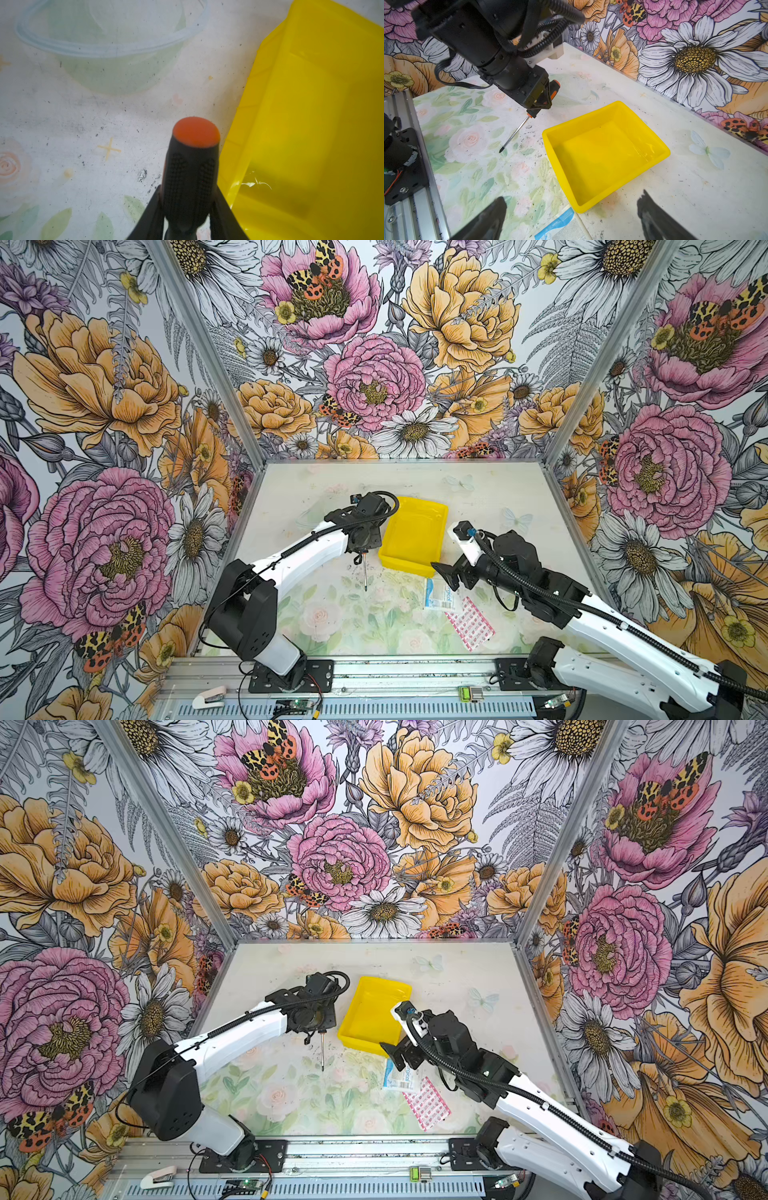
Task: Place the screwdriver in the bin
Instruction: 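Lift the screwdriver with the left gripper and carry it over the yellow bin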
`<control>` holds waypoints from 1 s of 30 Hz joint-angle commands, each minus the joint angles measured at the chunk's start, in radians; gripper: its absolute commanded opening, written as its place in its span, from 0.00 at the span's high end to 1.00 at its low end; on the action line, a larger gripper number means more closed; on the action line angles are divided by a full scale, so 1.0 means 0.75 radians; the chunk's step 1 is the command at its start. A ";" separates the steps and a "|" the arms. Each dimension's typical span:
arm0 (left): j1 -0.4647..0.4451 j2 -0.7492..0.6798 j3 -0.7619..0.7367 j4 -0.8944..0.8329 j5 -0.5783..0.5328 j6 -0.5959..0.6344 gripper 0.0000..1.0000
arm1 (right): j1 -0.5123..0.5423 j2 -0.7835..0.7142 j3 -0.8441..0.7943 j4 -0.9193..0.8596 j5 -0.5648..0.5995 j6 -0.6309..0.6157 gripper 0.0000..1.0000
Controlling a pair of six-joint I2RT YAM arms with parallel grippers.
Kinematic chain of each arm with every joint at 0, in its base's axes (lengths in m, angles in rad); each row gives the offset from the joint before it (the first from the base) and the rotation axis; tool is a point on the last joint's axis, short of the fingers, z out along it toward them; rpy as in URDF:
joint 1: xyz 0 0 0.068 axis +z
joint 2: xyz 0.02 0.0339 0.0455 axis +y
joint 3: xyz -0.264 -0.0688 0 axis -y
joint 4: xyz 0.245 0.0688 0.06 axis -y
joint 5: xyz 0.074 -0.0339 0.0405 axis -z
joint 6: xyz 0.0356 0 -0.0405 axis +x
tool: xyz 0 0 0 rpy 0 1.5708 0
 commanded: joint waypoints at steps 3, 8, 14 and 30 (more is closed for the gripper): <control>-0.021 0.049 0.212 -0.056 -0.098 0.103 1.00 | -0.050 -0.057 -0.013 0.032 -0.017 0.058 0.01; -0.049 0.156 0.403 -0.050 -0.124 0.150 1.00 | -0.073 -0.067 -0.027 0.035 -0.030 0.091 0.00; -0.114 0.405 0.677 -0.055 -0.120 0.265 1.00 | -0.098 -0.077 -0.033 0.034 -0.050 0.108 0.01; -0.156 0.880 1.010 -0.055 0.009 0.246 1.00 | -0.165 -0.136 -0.093 0.027 -0.007 0.180 0.00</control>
